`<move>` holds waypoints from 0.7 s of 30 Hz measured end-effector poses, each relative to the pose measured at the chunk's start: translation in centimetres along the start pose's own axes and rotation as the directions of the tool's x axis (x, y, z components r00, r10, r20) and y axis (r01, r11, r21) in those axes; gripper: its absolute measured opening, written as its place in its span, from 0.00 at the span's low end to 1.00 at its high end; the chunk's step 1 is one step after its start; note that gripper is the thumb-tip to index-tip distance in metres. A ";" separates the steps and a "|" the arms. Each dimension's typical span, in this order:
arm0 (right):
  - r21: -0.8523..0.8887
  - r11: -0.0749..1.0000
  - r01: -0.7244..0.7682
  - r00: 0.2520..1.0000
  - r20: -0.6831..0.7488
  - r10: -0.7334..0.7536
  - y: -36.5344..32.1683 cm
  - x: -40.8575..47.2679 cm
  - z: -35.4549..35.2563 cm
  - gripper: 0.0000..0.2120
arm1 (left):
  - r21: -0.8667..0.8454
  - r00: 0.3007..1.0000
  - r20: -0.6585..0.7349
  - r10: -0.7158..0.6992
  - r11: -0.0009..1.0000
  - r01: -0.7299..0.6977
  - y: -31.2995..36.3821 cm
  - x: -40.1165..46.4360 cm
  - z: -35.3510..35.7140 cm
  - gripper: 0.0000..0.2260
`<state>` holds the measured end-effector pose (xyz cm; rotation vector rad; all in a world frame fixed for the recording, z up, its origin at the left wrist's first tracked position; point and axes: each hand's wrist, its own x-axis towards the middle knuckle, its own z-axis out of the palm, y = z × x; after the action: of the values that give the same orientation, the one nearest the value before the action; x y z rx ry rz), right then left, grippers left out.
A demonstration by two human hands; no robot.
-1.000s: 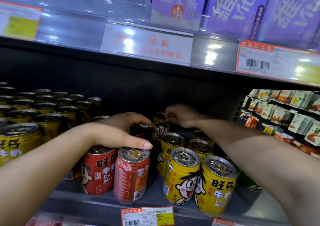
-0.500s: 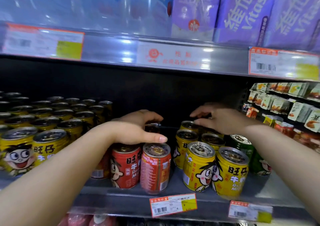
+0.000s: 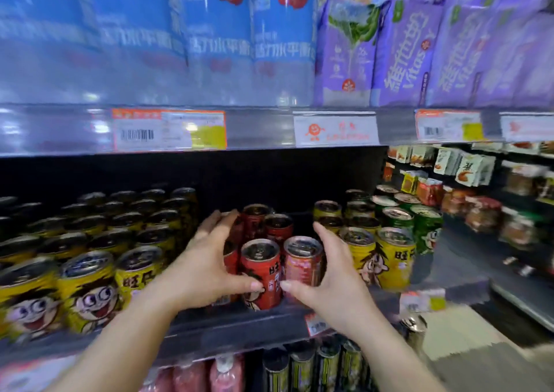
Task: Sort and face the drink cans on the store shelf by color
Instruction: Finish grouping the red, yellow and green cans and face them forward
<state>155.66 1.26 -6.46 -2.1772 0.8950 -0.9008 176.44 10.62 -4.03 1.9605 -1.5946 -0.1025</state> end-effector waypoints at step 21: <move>-0.070 0.994 -0.087 0.996 0.017 0.089 2.3 1.4 0.8 0.46 | -0.387 0.952 -0.086 -0.294 0.890 0.240 -1.4 0.3 3.1 0.51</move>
<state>156.24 -0.93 -8.16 -2.1828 1.0180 -0.8146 176.46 9.28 -7.14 1.8253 -1.1088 -0.3436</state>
